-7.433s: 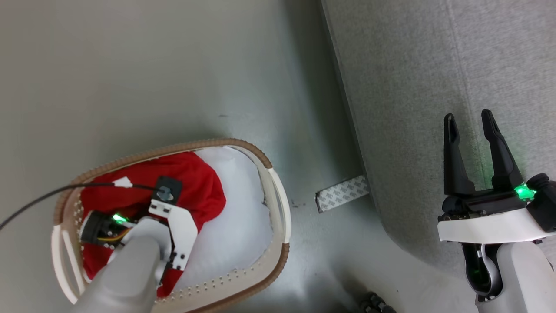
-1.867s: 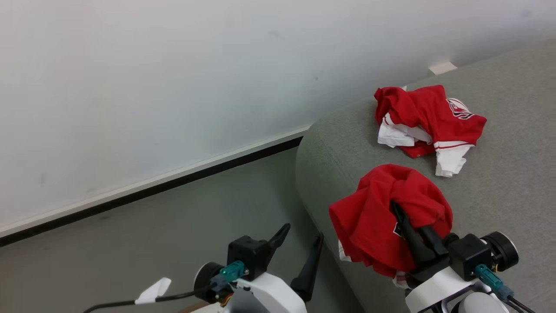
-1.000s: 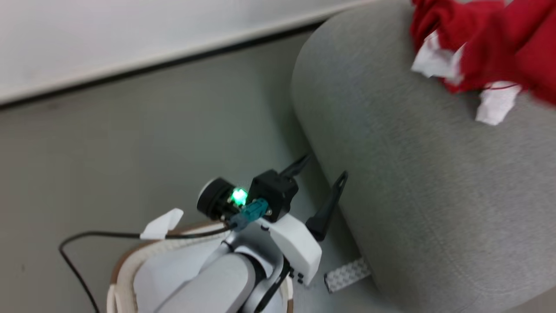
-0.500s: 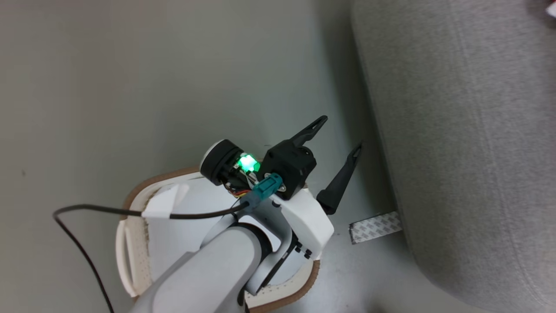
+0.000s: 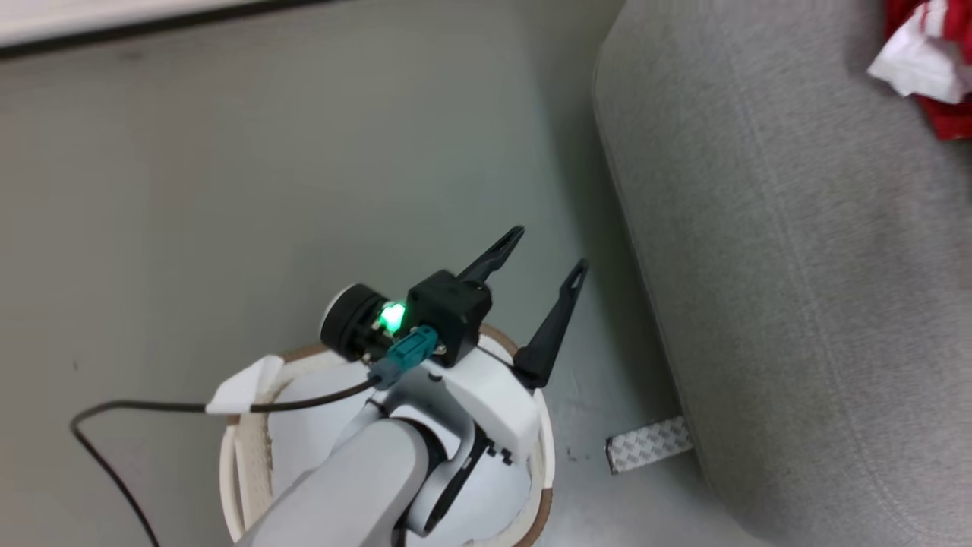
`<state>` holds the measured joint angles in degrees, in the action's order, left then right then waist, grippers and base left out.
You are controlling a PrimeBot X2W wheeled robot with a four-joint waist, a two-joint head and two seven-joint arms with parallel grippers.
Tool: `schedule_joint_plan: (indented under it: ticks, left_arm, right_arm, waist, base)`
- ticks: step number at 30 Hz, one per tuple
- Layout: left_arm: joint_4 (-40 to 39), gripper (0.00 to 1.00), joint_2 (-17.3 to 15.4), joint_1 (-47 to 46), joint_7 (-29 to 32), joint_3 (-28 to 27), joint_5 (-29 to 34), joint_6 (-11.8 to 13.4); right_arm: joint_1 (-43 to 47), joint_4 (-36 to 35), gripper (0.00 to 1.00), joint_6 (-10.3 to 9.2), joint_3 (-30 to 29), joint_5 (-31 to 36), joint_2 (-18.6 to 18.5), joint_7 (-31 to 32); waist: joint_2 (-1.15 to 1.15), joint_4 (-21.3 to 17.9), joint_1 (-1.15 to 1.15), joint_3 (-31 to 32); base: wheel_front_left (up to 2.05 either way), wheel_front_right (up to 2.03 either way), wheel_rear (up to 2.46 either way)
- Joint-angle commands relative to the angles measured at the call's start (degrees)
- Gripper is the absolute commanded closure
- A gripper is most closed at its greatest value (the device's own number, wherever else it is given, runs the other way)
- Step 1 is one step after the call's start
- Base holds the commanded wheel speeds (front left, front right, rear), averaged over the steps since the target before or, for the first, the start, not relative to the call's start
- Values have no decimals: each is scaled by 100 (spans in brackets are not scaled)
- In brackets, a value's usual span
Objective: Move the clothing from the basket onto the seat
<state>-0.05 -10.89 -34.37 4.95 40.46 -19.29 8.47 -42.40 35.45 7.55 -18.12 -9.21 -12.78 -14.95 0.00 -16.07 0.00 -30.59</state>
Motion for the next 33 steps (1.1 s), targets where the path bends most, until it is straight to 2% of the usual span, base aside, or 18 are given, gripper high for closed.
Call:
schedule_joint_plan:
  ticks: [1,6,11,16,25,30,33]
  left_arm:
    - [25,0,-42,93,-38,-33,-43,25]
    - [228,0,-65,462,-358,-197,-234,128]
    - [555,0,-32,938,-799,-433,-561,257]
    - [832,0,-115,1462,-1307,-722,-817,345]
    - [1220,0,-373,2470,-1915,-1162,-1017,472]
    - [1266,0,-394,2998,-2009,-1394,-953,557]
    - [1230,0,-380,3221,-2009,-1555,-845,521]
  right_arm:
    - [127,-51,0,-13,30,55,8,-16]
    - [980,-906,0,-14,389,199,222,-16]
    - [1839,-1645,0,-14,715,440,430,-16]
    - [2545,-2174,0,-14,1311,402,575,-16]
    - [3469,-2411,0,-14,2106,517,842,-17]
    - [3904,-2432,0,-14,2219,560,937,-18]
    - [4103,-2397,0,-14,2214,614,972,-18]
  waist:
    - [0,-57,0,300]
    - [0,32,0,915]
    - [0,321,0,1547]
    - [0,578,0,2042]
    - [0,788,0,2786]
    - [0,815,0,3116]
    - [0,826,0,3202]
  base:
    - [0,0,0]
    - [0,0,0]
    - [0,0,0]
    - [0,0,0]
    - [0,0,0]
    - [0,0,0]
    - [0,0,0]
